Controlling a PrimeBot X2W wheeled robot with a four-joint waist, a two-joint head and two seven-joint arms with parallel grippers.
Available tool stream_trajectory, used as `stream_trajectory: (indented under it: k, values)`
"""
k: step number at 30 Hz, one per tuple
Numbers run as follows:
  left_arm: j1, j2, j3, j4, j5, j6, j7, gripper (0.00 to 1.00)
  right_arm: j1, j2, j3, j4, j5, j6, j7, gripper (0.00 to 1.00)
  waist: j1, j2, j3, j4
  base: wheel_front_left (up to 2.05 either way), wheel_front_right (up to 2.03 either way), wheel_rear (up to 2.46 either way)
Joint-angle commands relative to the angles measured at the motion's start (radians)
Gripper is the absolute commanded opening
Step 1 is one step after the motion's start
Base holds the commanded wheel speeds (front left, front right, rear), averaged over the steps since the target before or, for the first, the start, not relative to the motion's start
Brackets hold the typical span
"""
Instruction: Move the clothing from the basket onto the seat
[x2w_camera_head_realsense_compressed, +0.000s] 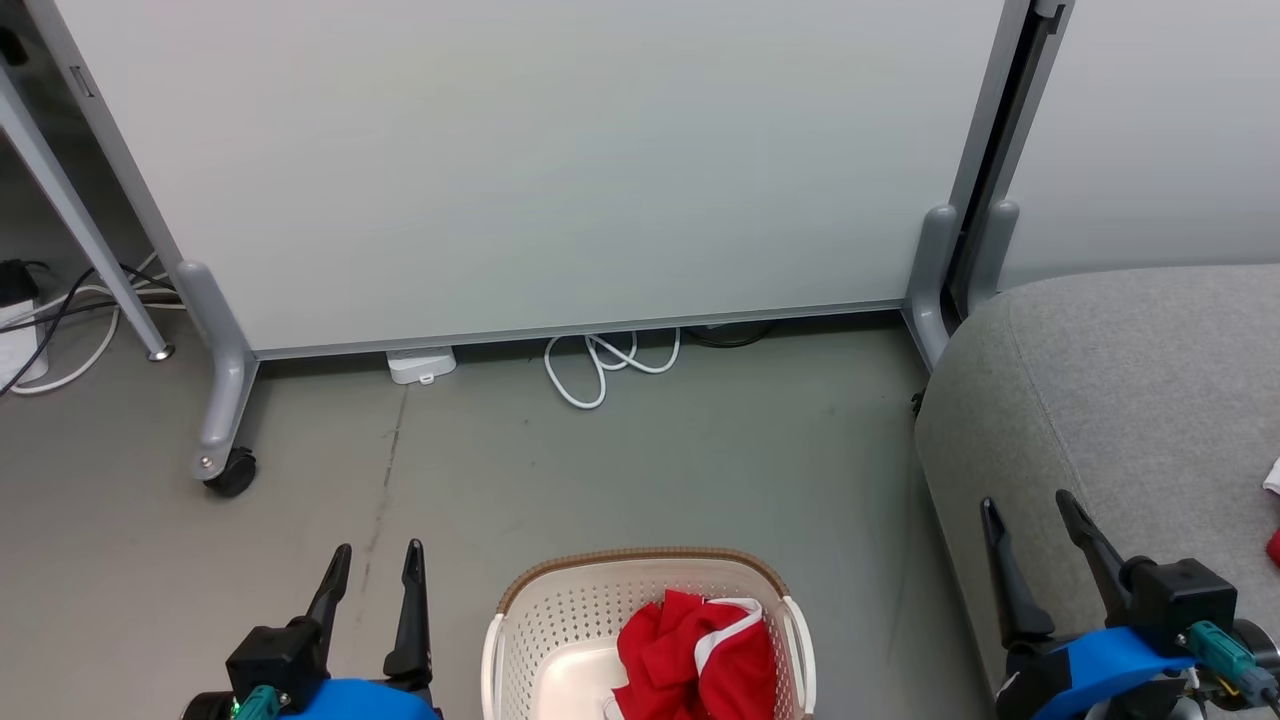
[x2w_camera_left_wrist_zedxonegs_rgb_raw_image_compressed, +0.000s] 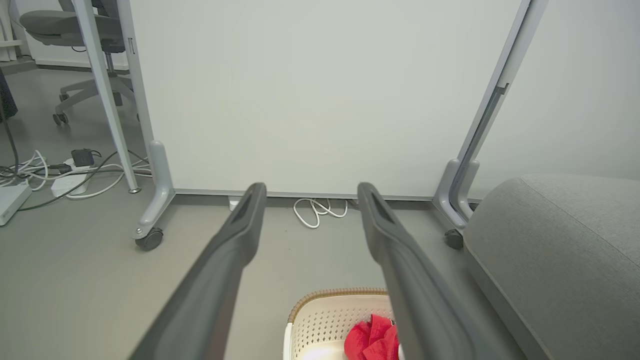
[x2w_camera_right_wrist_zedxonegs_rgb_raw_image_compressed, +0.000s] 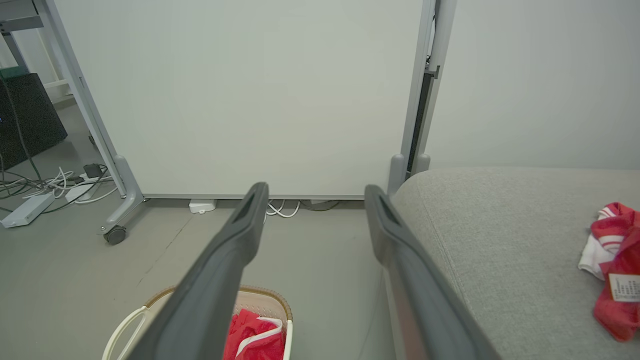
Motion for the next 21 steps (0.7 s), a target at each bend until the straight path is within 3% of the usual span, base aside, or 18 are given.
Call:
stream_trajectory:
  k: [1, 21]
  values:
    - [0.001, -0.001, -0.001, -0.002, 0.004, 0.0, -0.003, 1.0, 0.01, 0.002, 0.005, -0.006, 0.002, 0.0, 0.003, 1.0, 0.0, -0.0001, 0.004, -0.003, 0.0, 0.0, 0.0]
    - [-0.033, -0.002, -0.04, 0.007, -0.012, -0.001, -0.003, 1.0, -0.031, 0.002, 0.049, -0.009, 0.007, 0.0, -0.002, 1.0, 0.0, -0.0001, 0.081, -0.046, 0.0, 0.0, 0.0]
